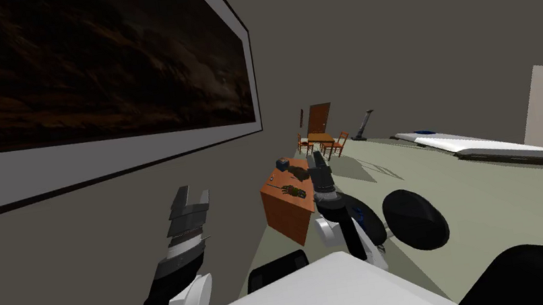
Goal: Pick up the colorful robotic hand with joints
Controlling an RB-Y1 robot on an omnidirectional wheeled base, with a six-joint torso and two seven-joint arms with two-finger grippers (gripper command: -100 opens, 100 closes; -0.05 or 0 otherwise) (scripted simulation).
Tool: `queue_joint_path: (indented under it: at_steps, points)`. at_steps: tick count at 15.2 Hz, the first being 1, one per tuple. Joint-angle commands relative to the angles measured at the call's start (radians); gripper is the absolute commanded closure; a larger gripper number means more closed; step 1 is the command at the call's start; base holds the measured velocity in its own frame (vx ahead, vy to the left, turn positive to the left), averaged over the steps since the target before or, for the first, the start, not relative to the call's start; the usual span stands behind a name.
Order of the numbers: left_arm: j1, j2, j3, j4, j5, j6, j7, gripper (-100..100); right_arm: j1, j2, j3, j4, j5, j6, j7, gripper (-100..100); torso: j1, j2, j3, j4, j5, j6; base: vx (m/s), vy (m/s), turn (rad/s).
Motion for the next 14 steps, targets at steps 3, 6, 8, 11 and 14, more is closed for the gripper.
queue_joint_path:
  at_steps: [3,6,8,11,14]
  points:
    - [0.0,0.0,0.0,0.0,0.0,0.0,0.0,0,-0.005,-0.083,0.016,0.034,0.005,-0.009,-0.007,-100,-0.001,0.0,0.0,0.0,0.0,0.0,-0.007,-0.008,0.041]
    - [0.0,0.0,0.0,0.0,0.0,0.0,0.0,0,-0.008,-0.12,0.026,0.056,0.008,-0.015,-0.012,-100,-0.002,0.001,0.0,0.0,0.0,0.0,-0.012,-0.018,0.05]
    - [0.0,0.0,0.0,0.0,0.0,0.0,0.0,0,-0.012,-0.159,0.039,0.084,0.011,-0.022,-0.017,-100,-0.002,0.001,0.001,0.0,0.0,0.0,-0.017,-0.023,0.068]
    - [0.0,0.0,0.0,0.0,0.0,0.0,0.0,0,-0.022,-0.233,0.071,0.152,0.02,-0.04,-0.032,-100,-0.002,0.001,0.001,0.0,-0.001,0.0,-0.02,-0.025,0.092]
    - [0.0,0.0,0.0,0.0,0.0,0.0,0.0,0,-0.029,-0.282,0.09,0.195,0.026,-0.051,-0.04,-100,-0.003,0.001,0.001,0.0,-0.001,0.0,-0.024,-0.031,0.096]
